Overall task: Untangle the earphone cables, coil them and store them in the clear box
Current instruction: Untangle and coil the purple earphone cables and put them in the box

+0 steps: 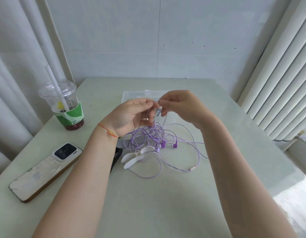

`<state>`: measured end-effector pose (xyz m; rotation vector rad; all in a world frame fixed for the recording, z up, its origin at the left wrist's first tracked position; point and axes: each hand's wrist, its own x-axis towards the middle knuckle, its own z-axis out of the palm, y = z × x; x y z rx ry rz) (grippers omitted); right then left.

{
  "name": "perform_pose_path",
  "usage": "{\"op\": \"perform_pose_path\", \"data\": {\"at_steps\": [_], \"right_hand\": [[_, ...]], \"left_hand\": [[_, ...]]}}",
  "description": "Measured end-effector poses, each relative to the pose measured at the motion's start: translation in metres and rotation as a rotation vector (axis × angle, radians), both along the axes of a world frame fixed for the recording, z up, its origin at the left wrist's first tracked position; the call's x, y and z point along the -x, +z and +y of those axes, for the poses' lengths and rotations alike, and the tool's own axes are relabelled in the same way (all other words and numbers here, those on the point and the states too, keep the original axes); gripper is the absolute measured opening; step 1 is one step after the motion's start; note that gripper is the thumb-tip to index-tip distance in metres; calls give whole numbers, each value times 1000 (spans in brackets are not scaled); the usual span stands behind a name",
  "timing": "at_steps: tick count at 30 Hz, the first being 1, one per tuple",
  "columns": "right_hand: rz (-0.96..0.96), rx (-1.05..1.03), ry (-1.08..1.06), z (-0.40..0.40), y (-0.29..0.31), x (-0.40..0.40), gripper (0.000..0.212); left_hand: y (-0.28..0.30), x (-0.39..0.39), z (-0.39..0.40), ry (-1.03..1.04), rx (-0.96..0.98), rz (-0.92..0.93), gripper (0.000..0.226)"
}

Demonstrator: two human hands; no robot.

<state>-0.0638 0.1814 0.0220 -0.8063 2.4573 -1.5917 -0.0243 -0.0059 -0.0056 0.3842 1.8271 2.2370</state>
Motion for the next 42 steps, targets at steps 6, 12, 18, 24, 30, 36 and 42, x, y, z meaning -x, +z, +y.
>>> {"op": "perform_pose_path", "data": {"at_steps": [6, 12, 18, 24, 30, 36, 42], "right_hand": [[43, 101, -97, -3, 2, 0, 13], [5, -207, 4, -10, -3, -10, 31], [69, -410, 72, -11, 3, -13, 16], [191, -256, -79, -3, 9, -9, 13], [159, -70, -148, 2, 4, 0, 15], [157, 22, -161, -1, 1, 2, 9], [-8, -219, -25, -5, -9, -1, 17]], "left_hand": [[3, -8, 5, -91, -24, 49, 22], [11, -4, 17, 66, -406, 4, 30], [3, 5, 7, 325, -219, 2, 20], [3, 0, 14, 219, 154, -60, 17], [8, -3, 20, 101, 127, -152, 26], [8, -5, 17, 5, -20, -143, 24], [13, -3, 14, 122, -448, -150, 30]]}}
